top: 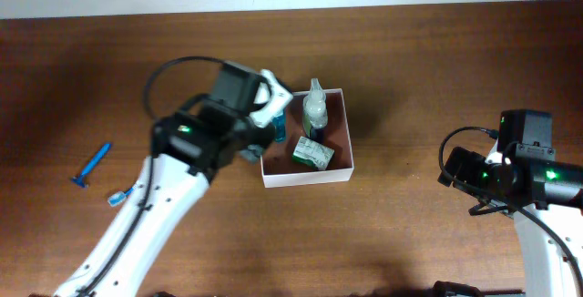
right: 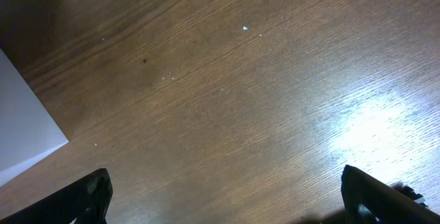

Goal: Pack container
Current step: 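Carry the toothpaste tube into the box and release it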

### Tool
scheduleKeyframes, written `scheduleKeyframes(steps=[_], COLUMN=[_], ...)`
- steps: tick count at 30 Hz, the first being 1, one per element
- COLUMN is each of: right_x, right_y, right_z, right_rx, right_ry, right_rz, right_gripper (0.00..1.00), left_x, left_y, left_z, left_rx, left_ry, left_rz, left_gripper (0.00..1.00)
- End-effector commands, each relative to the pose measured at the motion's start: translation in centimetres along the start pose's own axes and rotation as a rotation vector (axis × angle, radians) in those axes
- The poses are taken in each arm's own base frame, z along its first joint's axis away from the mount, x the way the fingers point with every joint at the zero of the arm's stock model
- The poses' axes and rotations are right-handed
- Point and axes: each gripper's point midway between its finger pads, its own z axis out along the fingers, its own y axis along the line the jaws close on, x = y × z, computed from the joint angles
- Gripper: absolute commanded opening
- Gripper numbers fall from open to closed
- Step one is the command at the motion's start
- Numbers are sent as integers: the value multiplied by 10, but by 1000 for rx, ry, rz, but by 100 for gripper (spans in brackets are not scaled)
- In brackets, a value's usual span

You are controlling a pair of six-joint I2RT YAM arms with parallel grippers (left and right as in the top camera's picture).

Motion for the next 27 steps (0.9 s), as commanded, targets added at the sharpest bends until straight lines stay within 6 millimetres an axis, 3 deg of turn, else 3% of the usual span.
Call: scheduleKeyframes(steps=[1, 6, 12, 13, 14, 15, 17, 20, 23, 27], right_x=[0, 0, 0, 0, 0, 0, 0, 0, 0, 0], right_y=[-2, -2, -2, -2, -2, -2, -2, -2, -2, -2], right_z=[2, 2, 2, 2, 2, 2, 2, 2, 2, 2], right_rx=[2, 2, 2, 2, 2, 2, 2, 2, 2, 2], right_ry=[4, 4, 4, 4, 3, 3, 4, 4, 4, 4], right_rz=[17, 17, 17, 17, 17, 17, 17, 17, 17, 17], right_gripper=[98, 98, 98, 98, 98, 98, 98, 98, 98, 98], left_x=[-16, -5, 16, 17, 19, 19, 19, 20, 13, -17], left_y=[-37, -68, -81, -81, -80, -80, -80, -68, -64, -42], left_z=[22, 69, 112, 114, 117, 118, 118, 117, 104, 47], left_rx=[60, 125, 148, 144, 139, 139, 136, 71, 50, -36], left_ry=[-8, 90, 202, 207, 218, 221, 222, 241, 227, 116], left_rz=[211, 278, 326, 327, 329, 329, 330, 339, 341, 198], left_gripper=[0, 1, 1, 2, 13, 17, 40, 58, 59, 59])
